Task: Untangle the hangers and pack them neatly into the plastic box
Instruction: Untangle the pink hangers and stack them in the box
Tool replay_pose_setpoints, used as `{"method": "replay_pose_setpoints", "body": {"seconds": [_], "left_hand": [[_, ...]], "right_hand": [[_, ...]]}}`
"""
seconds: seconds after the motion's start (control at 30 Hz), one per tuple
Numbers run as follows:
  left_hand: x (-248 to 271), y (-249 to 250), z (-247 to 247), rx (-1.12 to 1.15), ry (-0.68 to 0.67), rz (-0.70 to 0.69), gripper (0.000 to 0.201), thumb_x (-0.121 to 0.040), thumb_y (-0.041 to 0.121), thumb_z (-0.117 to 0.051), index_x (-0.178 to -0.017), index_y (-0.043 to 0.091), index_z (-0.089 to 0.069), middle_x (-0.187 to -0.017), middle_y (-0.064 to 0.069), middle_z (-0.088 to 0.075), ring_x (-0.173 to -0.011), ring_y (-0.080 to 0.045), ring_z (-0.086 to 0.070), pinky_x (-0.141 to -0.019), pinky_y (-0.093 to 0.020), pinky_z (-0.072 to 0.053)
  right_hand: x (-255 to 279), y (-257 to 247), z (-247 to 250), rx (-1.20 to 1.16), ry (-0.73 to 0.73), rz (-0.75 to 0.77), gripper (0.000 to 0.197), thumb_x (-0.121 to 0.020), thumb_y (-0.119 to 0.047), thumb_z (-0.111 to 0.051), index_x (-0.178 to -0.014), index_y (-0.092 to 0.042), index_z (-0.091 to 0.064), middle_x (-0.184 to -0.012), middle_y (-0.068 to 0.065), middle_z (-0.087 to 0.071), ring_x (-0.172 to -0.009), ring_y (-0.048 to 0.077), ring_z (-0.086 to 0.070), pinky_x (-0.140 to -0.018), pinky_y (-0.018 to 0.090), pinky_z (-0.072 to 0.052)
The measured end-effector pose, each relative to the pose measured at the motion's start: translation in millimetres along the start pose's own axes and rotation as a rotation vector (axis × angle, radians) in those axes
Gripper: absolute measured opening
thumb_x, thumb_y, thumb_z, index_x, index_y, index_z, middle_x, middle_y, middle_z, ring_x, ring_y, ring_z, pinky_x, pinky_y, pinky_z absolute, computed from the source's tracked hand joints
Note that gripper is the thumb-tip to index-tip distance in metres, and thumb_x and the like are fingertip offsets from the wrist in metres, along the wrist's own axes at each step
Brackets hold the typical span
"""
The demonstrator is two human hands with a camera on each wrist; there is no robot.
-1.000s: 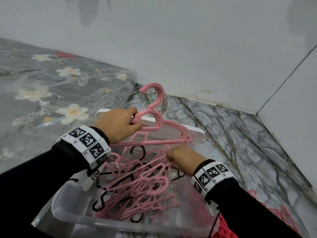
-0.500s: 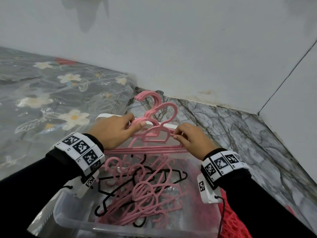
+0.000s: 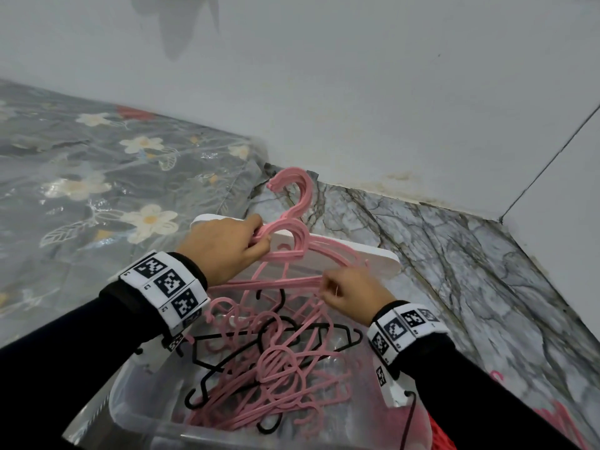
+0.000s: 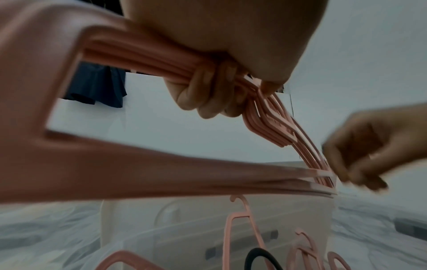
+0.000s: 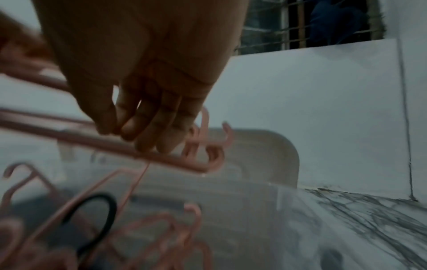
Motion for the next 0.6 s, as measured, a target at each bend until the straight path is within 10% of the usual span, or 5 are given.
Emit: {"method": "replay_pose_setpoints", "body": {"seconds": [0.2, 0.6], "left_hand": [[-6, -1, -4, -0.044, -0.021, 0.028, 0.048, -0.087, 0.068, -0.032, -0.085, 0.022, -0.044, -0.059, 0.005, -0.051, -0.060, -0.021, -0.055, -0.052, -0.029, -0.036], [-6, 0, -5, 0.065, -0.033, 0.024, 0.025, -0.091, 0.045, -0.047, -0.092, 0.021, -0.050, -0.068, 0.005, -0.056, -0.067, -0.019, -0.055, -0.066, -0.038, -0.049]], "right_hand": [[-15, -2, -74, 0.200, -0.394, -0.081, 0.025, -0.090, -0.018, -0.052, -0.114, -0.013, -0.061, -0.117, 0.013, -0.062, -0.106, 0.032, -0.058, -0.090, 0.038, -0.046], [-37, -35, -124, 0.087, -0.356, 0.000, 0.056, -0.089, -0.005, -0.049, -0.141, -0.008, -0.030, -0.140, 0.016, -0.041, -0.126, 0.033, -0.042, -0.099, 0.045, -0.040]]}}
Point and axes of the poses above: each hand's wrist, its own x-axis away from the middle knuckle, its own z-axis out of the back of the hand, y = z × x, the point moved 1 cm from there along -x, towards the middle knuckle
